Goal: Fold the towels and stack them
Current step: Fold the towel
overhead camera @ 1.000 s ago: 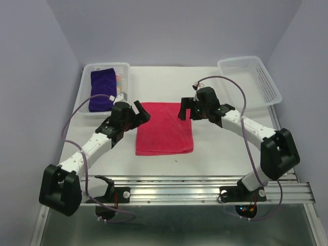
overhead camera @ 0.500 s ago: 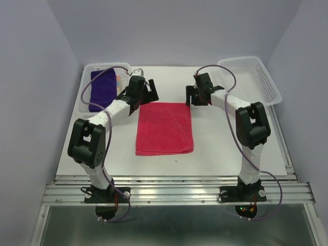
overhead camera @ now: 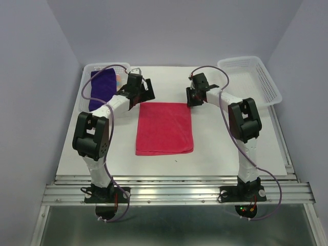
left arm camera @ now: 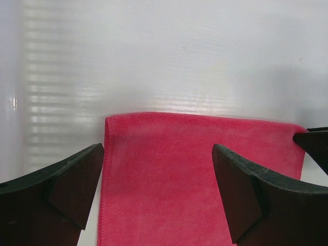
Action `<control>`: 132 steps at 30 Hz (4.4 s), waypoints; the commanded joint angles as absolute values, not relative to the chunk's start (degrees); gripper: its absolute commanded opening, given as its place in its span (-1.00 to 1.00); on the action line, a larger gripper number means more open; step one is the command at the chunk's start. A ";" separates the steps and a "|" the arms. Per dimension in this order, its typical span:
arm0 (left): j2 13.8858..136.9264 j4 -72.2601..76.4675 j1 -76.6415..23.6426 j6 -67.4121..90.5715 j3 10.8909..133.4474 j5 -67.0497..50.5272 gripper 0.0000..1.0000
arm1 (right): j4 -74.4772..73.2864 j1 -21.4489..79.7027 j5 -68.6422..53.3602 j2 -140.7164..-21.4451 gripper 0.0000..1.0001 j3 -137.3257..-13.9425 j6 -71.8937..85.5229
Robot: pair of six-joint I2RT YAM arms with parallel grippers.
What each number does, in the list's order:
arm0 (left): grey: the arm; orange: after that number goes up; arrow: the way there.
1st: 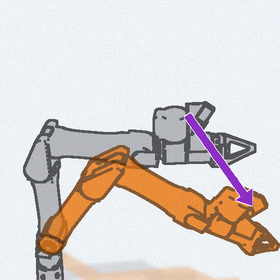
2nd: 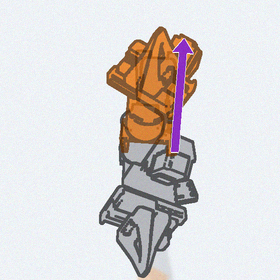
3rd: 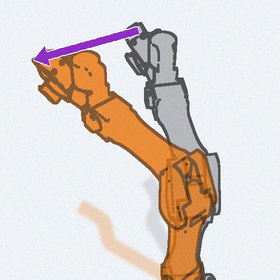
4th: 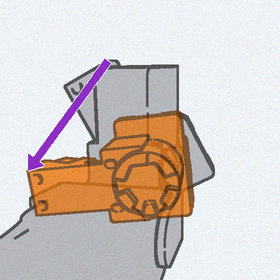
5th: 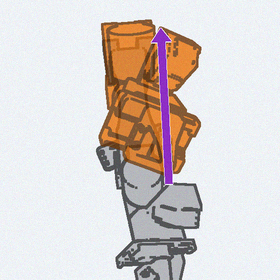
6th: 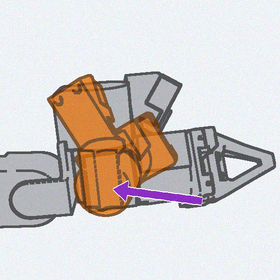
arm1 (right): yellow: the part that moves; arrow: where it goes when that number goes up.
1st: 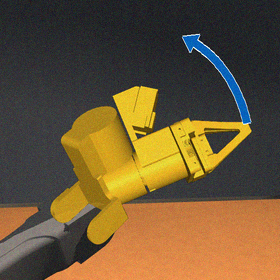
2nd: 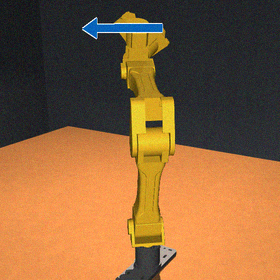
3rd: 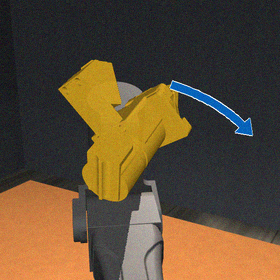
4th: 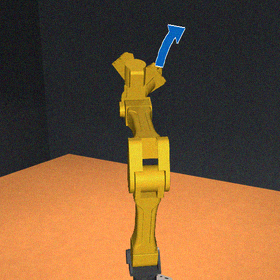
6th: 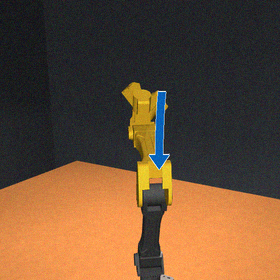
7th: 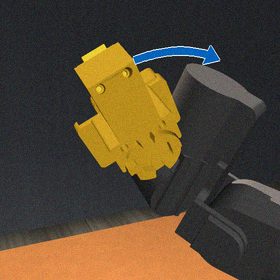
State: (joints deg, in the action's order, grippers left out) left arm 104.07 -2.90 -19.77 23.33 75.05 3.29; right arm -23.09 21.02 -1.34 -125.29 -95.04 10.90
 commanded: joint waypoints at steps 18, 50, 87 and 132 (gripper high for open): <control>110.29 -2.73 -18.20 18.11 82.09 0.26 0.95 | -22.59 16.79 -7.82 -128.14 -0.99 -100.80 1.67; 123.57 -6.94 -16.26 18.63 92.46 -2.03 -0.02 | -24.96 14.24 -9.75 -130.08 -0.99 -105.29 0.62; 92.03 12.92 -19.77 23.29 55.65 -6.07 -1.00 | -15.65 14.85 -22.94 -102.32 -0.99 -74.63 5.53; 68.47 15.12 -25.40 34.98 25.40 -2.37 -1.00 | -5.89 18.55 -28.83 -81.39 -0.97 -40.88 15.55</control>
State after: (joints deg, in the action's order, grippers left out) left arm 68.88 14.17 -25.08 34.00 26.59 -3.88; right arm -9.26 17.78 -27.53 -81.19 -42.98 14.22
